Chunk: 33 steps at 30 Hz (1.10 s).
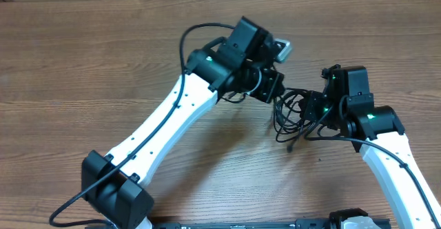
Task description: Untangle cables
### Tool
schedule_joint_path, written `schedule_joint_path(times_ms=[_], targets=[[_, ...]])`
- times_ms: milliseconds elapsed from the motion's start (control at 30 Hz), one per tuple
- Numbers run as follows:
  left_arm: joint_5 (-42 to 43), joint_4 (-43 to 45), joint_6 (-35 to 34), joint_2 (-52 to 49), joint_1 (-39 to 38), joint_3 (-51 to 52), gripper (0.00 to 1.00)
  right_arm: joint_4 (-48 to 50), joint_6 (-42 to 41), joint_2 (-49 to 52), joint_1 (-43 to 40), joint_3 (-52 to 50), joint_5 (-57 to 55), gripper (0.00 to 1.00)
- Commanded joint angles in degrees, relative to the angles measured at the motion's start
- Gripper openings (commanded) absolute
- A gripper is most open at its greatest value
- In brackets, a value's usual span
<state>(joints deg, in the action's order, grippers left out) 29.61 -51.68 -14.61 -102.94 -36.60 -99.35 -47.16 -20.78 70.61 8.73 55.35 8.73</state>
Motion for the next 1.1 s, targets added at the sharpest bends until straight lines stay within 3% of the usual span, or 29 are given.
schedule_joint_path(times_ms=[0,133,267,367,467,533,567,633,700,800,933,1067], targets=[[-11.8,-5.2,1.3,5.6,9.7,-1.2,0.04,-2.1,-0.4,0.5,-2.4,-1.0,-14.8,0.04],[-19.3,-8.4,1.1,5.6,16.6,-1.2,0.04,-2.1,-0.4,0.5,-2.4,-1.0,-14.7,0.08],[-17.6,-9.2,0.0,5.6,20.9,-1.2,0.04,-1.4,-0.1,0.5,-2.4,-1.0,-10.3,0.09],[-12.7,-9.2,0.0,5.6,21.2,-1.2,0.04,1.3,6.4,0.5,-2.4,-1.0,3.9,0.09],[-10.1,-9.2,0.1,5.6,20.0,-1.1,0.04,5.9,14.6,0.5,-2.4,-1.0,27.3,0.13],[-7.4,-9.2,0.6,5.6,18.8,-1.1,0.22,8.9,16.7,0.5,-2.4,-1.0,38.0,0.18],[-5.6,-9.1,1.0,5.6,18.3,-1.1,0.40,10.4,16.5,0.5,-2.4,-1.0,39.7,0.20],[-1.5,-8.9,3.1,5.6,17.3,-1.0,0.59,12.3,16.1,0.5,-2.4,-1.0,39.8,0.20],[2.9,-8.7,6.3,5.5,16.2,-0.7,0.66,12.8,16.1,0.5,-2.4,-1.0,39.8,0.20],[4.3,-8.3,10.1,5.4,14.5,0.1,0.69,12.8,16.1,0.5,-2.4,-1.0,40.5,0.18],[3.2,-8.4,12.9,2.9,12.2,0.7,0.67,11.7,15.8,0.5,-2.4,-1.0,36.0,0.09],[-0.1,-11.0,12.9,-0.9,11.4,0.7,0.68,4.3,14.8,0.5,-2.4,-1.0,22.2,0.28]])
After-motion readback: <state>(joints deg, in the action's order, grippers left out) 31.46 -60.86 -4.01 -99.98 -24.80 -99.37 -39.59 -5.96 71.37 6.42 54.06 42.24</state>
